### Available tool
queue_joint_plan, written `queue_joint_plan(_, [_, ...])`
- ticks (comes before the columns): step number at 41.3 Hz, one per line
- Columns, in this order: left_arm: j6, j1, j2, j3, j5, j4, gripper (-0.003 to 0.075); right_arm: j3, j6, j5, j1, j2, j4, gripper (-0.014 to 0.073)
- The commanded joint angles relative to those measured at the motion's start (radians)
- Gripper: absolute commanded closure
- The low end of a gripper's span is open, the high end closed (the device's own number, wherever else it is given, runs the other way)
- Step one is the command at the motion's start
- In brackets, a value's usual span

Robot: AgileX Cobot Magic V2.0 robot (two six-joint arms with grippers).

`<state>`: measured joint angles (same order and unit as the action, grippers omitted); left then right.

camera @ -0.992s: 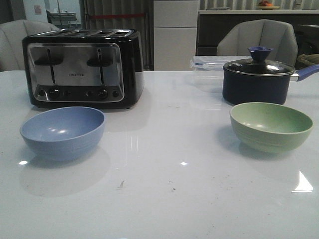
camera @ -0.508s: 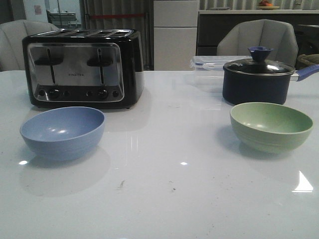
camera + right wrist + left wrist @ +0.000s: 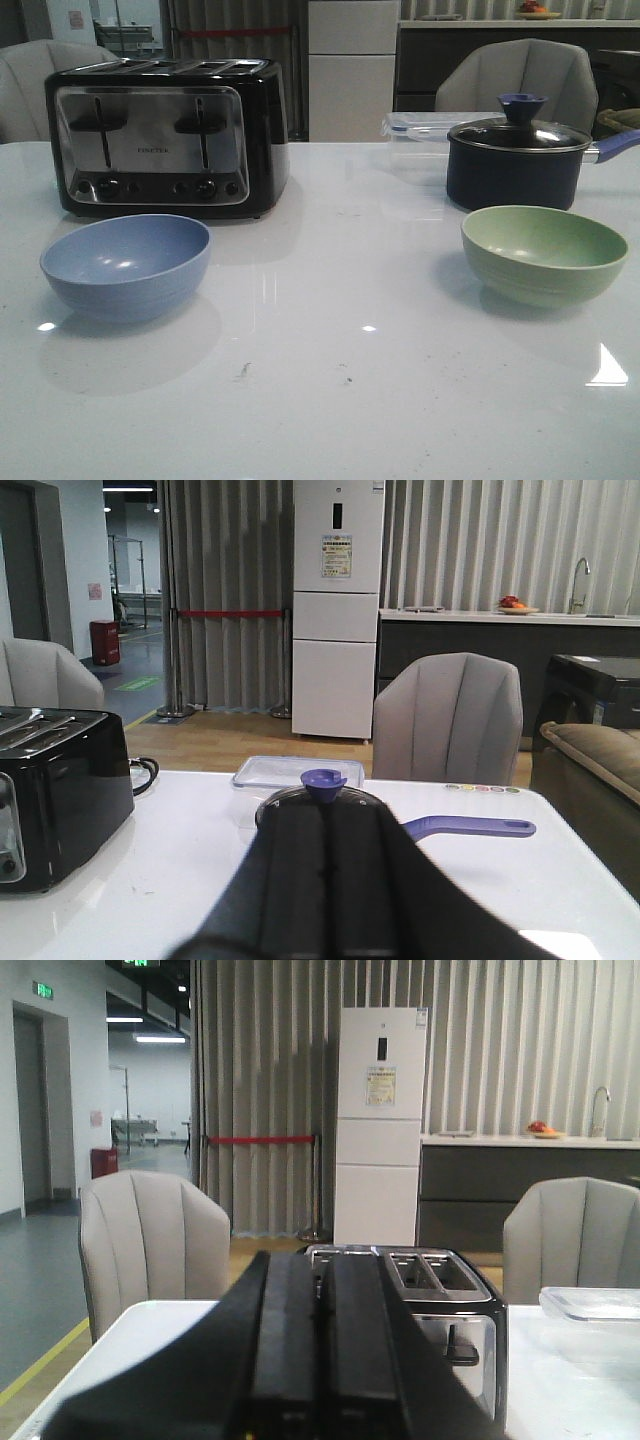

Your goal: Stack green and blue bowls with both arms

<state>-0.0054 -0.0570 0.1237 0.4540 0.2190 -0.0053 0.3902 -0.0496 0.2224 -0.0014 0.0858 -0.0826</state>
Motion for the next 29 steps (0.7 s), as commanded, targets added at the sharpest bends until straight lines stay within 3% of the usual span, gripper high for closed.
queue_joint_plan(1, [-0.008, -0.005, 0.109, 0.122, 0.031, -0.007, 0.0627, 0.128, -0.008, 0.006, -0.006, 0.118, 0.011, 0.0537])
queue_joint_plan(8, [-0.006, -0.005, 0.262, 0.228, 0.191, -0.007, 0.0627, 0.257, -0.008, 0.166, -0.006, 0.297, 0.011, 0.0537])
queue_joint_plan(19, [-0.006, -0.005, 0.415, 0.213, 0.355, -0.007, 0.0627, 0.271, -0.008, 0.285, -0.006, 0.515, 0.011, 0.0537])
queue_joint_plan(29, [-0.006, -0.005, 0.492, 0.181, 0.381, -0.007, 0.0627, 0.271, -0.008, 0.345, -0.006, 0.688, 0.011, 0.0536])
